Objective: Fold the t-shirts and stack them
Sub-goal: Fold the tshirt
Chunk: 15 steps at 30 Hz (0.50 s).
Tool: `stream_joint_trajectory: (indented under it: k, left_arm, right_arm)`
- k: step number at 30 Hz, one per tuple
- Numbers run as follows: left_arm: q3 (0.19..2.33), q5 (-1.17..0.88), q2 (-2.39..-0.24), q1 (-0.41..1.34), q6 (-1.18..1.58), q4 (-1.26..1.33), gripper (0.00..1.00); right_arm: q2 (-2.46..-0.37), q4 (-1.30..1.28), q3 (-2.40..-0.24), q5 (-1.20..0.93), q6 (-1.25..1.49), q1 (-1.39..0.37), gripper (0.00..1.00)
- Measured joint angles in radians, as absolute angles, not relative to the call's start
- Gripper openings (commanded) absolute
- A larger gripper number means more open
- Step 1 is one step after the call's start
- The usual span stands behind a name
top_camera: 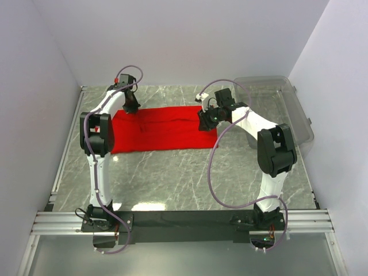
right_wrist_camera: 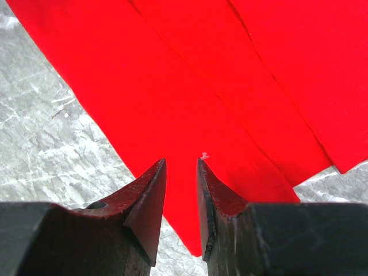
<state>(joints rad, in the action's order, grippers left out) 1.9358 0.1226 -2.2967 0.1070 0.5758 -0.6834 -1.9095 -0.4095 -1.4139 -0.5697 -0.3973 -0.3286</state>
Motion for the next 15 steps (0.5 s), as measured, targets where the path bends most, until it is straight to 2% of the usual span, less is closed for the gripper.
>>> stream_joint_trajectory:
  k: [13,15]
  left_arm:
    - [1.944,-0.025,-2.287,0.107,0.534,-0.629,0.02]
    - [1.944,-0.037,-2.287,0.107,0.531,-0.624,0.12]
  right_arm:
    - [-1.909,-0.410,-1.414,-0.570,-0.398,-0.328,0.35]
    - [-1.909,-0.410,-1.414,-0.570,-0.398,-0.328,0.35]
